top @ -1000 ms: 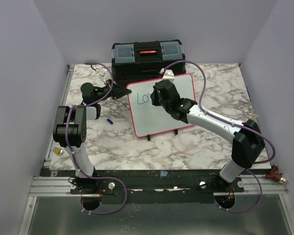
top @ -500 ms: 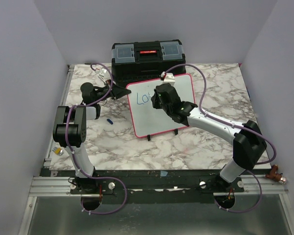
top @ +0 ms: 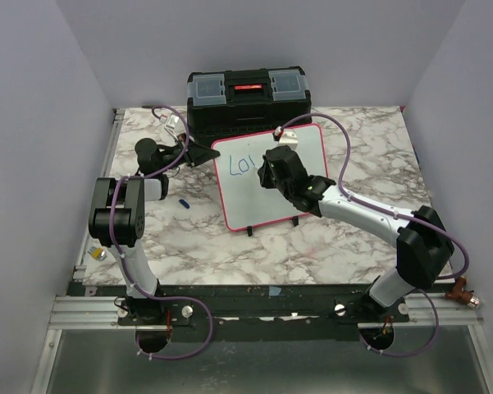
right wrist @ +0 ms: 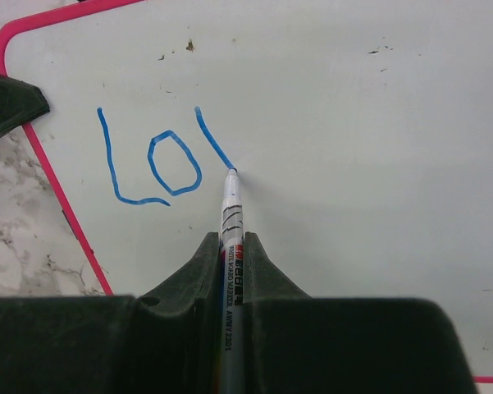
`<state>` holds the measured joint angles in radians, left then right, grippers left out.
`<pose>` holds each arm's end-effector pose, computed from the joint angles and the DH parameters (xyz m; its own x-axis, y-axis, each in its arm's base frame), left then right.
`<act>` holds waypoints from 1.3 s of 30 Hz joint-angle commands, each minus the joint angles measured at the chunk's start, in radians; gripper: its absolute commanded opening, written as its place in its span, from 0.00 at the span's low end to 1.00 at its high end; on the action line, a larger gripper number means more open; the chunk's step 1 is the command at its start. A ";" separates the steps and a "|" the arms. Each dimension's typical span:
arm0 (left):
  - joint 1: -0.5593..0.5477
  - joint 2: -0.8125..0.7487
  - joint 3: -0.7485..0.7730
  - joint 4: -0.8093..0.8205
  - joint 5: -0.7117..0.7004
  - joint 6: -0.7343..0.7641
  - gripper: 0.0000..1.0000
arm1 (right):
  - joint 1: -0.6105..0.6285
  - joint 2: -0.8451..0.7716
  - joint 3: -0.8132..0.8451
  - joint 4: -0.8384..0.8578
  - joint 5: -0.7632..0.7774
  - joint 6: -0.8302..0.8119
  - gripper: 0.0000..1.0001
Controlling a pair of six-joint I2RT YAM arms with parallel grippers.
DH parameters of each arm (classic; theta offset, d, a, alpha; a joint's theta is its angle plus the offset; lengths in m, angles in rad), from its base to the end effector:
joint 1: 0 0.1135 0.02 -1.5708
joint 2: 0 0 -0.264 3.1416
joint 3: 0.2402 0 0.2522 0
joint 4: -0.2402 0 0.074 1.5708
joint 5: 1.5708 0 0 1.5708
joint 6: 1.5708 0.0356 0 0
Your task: Write a sentence on the whiteboard
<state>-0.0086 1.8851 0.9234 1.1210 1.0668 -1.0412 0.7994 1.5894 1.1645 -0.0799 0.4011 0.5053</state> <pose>0.3807 -0.0345 0.2125 -0.6696 -0.4110 -0.6187 0.5757 0.2390 -0.7819 0.2653 0.2529 0.2795 -0.4992 0.1259 -0.8573 -0.2059 0.9438 0.2585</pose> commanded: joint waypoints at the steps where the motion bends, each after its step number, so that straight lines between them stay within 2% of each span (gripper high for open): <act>1: -0.001 -0.038 -0.003 0.114 0.038 0.045 0.00 | 0.000 0.000 -0.027 -0.060 0.004 0.005 0.01; 39: -0.001 -0.043 -0.005 0.115 0.039 0.047 0.00 | 0.000 0.106 0.184 -0.105 0.136 -0.069 0.01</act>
<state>-0.0086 1.8851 0.9230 1.1275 1.0668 -1.0416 0.7994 1.6562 1.3041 -0.1524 0.4751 0.4580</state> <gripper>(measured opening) 0.066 0.122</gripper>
